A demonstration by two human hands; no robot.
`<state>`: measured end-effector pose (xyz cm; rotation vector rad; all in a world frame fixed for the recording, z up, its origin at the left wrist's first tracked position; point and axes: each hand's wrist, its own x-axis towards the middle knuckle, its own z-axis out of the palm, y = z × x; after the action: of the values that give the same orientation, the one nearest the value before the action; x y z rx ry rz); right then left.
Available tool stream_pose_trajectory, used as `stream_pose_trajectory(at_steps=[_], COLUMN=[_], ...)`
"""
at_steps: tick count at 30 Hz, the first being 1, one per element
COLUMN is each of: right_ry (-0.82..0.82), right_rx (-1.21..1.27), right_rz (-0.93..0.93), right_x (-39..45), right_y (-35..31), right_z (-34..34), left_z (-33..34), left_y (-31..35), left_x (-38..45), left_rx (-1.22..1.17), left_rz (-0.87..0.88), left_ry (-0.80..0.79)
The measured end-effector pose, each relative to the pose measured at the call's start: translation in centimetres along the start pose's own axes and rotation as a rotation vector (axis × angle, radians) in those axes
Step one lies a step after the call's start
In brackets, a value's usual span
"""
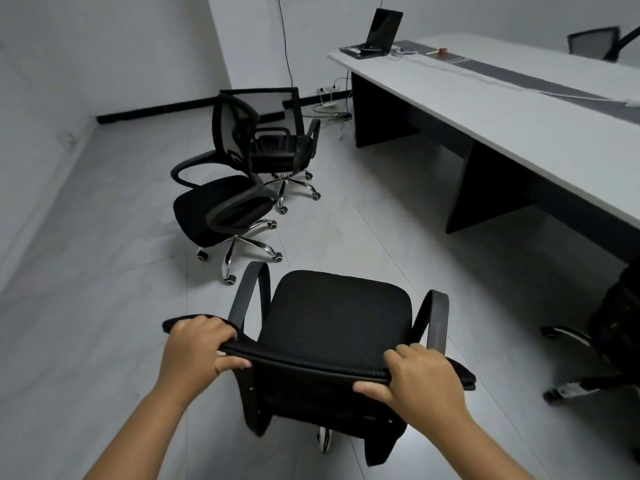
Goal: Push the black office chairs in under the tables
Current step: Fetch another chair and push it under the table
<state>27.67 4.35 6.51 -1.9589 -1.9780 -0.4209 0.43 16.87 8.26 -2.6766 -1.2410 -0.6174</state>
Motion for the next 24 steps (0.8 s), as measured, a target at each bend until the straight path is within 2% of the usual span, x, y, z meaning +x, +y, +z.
stream_pose_trajectory(at_steps=[4,8,14,19,24], right_ry=[0.074,0.066,0.071,0.087,0.135], right_rx=[0.057,0.043,-0.022,-0.098,-0.198], right_rz=[0.032,0.065,0.242,0.385,0.530], right_x=[0.8,2.0,3.3,3.0,4.2], right_y=[0.5,2.8,4.7,1.3,-3.9], right_z=[0.4,0.4,0.6,0.9,1.5], left_z=[1.3,2.5,5.0,6.7,7.5], left_y=[-0.2,0.5,0.4,-2.7,-6.5], left_x=[1.2,4.1,9.0,11.3,14.2], left_rx=[0.008,0.014,-0.010,-0.107,-0.221], left_rz=[-0.019,-0.005,0.141,0.328,0.452], left_ry=[0.072,0.121,0.243,0.337,0.263])
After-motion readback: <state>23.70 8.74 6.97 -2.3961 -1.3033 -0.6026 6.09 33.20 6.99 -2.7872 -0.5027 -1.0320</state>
